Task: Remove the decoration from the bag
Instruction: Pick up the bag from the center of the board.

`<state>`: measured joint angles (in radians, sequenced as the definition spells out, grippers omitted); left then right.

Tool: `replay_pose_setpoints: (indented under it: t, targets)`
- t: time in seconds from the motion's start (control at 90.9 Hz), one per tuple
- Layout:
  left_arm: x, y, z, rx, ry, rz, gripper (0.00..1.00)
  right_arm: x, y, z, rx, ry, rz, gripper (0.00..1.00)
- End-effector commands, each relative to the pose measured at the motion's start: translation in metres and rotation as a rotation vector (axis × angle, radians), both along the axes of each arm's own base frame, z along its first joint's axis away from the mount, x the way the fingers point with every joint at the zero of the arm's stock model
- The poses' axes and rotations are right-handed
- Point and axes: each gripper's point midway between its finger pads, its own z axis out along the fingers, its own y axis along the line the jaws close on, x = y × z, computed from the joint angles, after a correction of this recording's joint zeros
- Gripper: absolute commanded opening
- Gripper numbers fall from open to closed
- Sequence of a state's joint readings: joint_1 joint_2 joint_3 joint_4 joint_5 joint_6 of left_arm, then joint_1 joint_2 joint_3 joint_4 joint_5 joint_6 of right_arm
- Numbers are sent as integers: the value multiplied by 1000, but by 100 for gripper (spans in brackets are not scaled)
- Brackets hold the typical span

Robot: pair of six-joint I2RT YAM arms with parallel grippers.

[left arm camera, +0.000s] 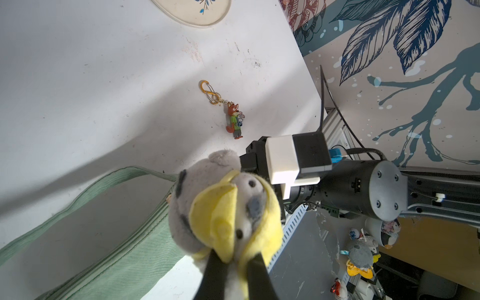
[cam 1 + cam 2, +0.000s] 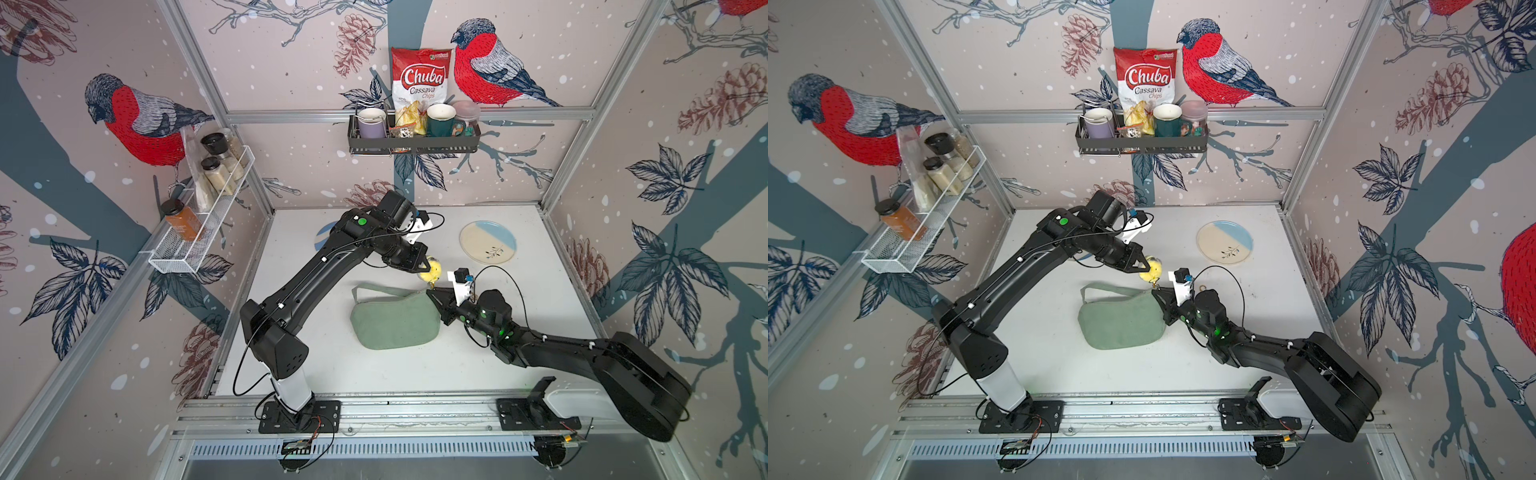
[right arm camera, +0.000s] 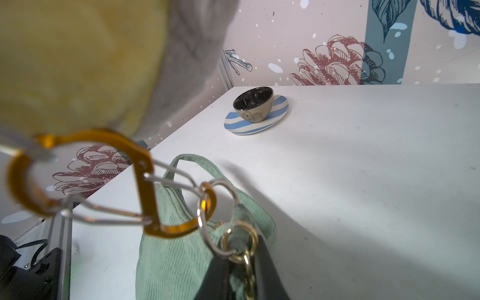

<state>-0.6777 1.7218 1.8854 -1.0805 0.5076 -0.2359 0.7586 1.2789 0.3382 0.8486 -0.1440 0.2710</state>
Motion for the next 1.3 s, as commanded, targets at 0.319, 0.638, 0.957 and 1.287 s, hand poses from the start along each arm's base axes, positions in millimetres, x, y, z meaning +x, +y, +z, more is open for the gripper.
replay_pose_setpoints:
  t: [0.319,0.638,0.957,1.287]
  targets:
    - [-12,17,-33,5,35,53,0,48,-38,4,-104,66,-281,0]
    - [10,-14,-138,-36,167,329,0,53,-34,-78,-269,339,-322,20]
    - [15,-29,-190,-50,222,441,0,52,-77,-98,-361,581,-404,58]
    - [-22,-51,-208,-53,307,399,29,18,-69,-37,-176,928,-567,58]
